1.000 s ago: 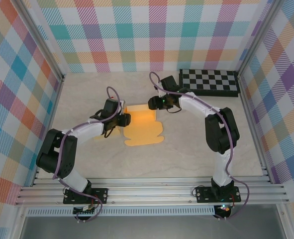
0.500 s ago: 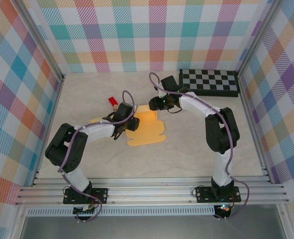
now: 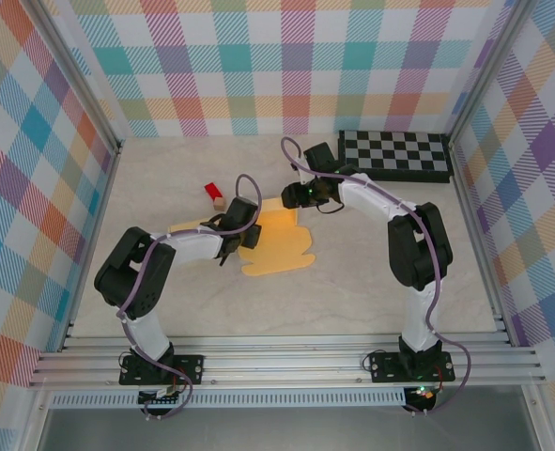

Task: Fold the paper box

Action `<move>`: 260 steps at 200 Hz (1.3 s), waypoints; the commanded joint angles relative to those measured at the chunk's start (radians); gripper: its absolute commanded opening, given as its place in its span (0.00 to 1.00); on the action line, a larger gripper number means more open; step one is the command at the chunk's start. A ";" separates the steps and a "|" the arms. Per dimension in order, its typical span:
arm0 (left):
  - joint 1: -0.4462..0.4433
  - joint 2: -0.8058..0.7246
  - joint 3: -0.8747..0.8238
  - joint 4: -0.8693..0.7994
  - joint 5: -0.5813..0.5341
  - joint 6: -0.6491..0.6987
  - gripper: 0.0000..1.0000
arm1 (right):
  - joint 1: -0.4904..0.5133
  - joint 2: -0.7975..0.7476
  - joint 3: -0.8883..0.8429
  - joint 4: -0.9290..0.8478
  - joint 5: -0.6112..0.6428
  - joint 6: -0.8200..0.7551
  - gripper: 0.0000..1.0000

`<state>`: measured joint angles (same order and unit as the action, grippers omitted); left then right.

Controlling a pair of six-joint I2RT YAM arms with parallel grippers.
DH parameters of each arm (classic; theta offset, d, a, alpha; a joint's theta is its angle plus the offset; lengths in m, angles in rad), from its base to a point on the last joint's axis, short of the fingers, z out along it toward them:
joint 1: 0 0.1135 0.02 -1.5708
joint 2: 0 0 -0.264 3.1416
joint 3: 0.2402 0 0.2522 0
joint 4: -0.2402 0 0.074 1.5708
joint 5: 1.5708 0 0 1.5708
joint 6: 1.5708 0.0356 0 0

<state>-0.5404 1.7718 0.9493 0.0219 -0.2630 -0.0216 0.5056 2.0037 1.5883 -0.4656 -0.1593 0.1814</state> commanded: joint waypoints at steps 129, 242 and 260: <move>0.091 -0.400 -0.285 0.097 0.181 -0.121 0.62 | -0.027 0.043 0.058 -0.132 0.024 -0.106 0.53; 0.095 -0.121 -0.102 0.185 0.170 -0.065 0.54 | -0.035 0.061 0.082 -0.134 -0.044 -0.152 0.52; 0.093 -0.070 -0.063 0.163 0.171 -0.043 0.43 | -0.035 0.060 0.080 -0.127 -0.055 -0.163 0.52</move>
<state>-0.4553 1.6466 0.8288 0.1509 -0.1066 -0.0963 0.4774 2.0342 1.6627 -0.5476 -0.1955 0.0582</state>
